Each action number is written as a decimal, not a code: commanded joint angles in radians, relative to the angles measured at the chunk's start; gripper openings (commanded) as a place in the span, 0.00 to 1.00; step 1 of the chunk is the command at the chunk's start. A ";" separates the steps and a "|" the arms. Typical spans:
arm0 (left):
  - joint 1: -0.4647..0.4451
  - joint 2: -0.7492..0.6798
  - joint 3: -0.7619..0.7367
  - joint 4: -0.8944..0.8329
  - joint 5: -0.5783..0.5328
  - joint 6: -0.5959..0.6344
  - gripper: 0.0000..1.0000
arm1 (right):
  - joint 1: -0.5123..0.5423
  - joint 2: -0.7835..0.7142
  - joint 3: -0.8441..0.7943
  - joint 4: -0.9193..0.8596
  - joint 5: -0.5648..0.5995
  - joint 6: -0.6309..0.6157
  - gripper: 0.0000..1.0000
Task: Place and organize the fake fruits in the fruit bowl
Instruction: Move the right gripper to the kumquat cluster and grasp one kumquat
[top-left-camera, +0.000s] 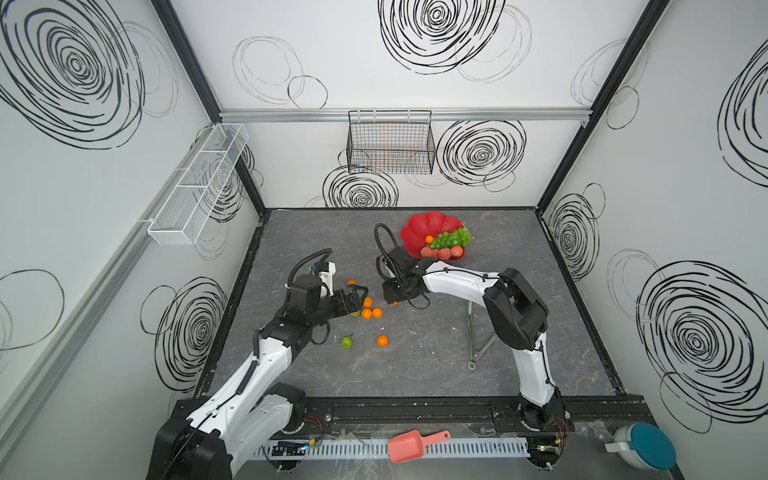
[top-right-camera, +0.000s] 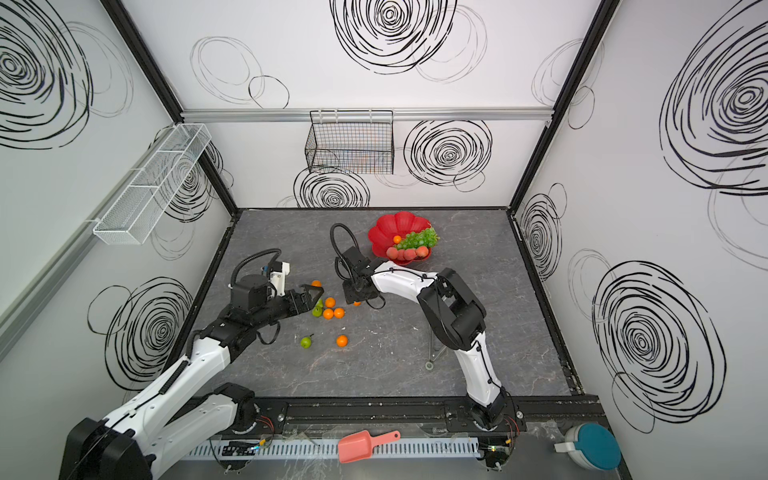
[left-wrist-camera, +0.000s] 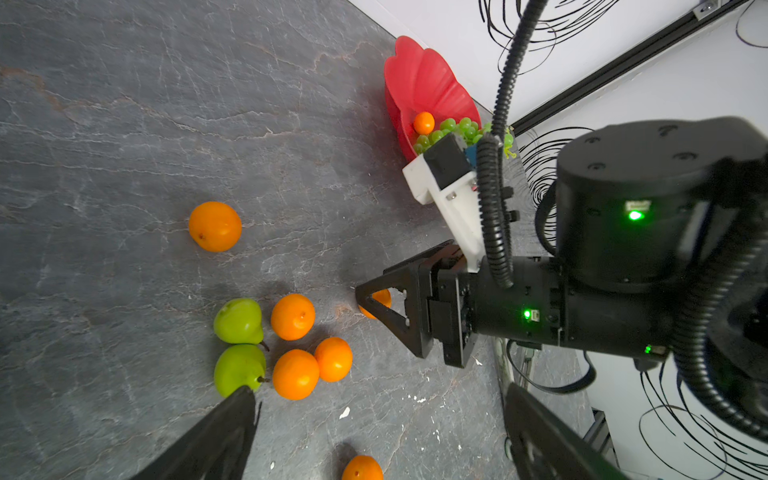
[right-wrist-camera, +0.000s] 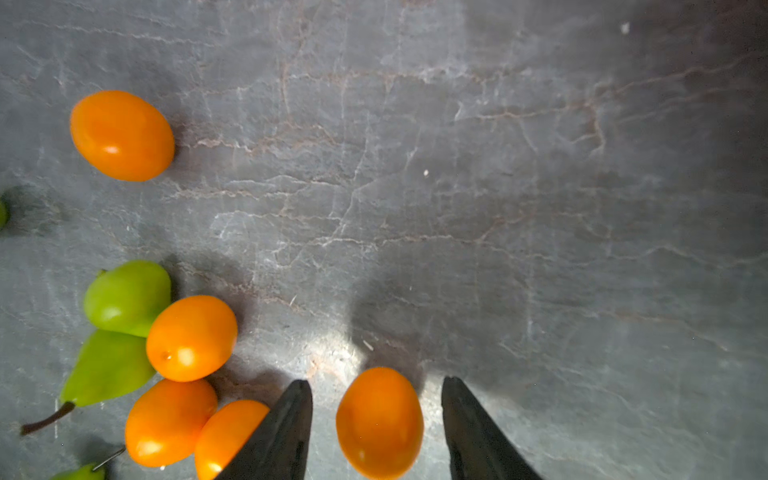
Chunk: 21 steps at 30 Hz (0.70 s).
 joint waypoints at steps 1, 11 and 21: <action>0.007 0.001 -0.011 0.059 0.016 -0.002 0.96 | 0.013 0.026 0.036 -0.048 0.007 -0.004 0.54; 0.008 0.003 -0.014 0.063 0.015 -0.002 0.96 | 0.017 0.053 0.060 -0.076 0.023 -0.004 0.48; 0.010 0.010 -0.013 0.062 0.020 -0.002 0.96 | 0.017 0.039 0.055 -0.080 0.024 -0.002 0.42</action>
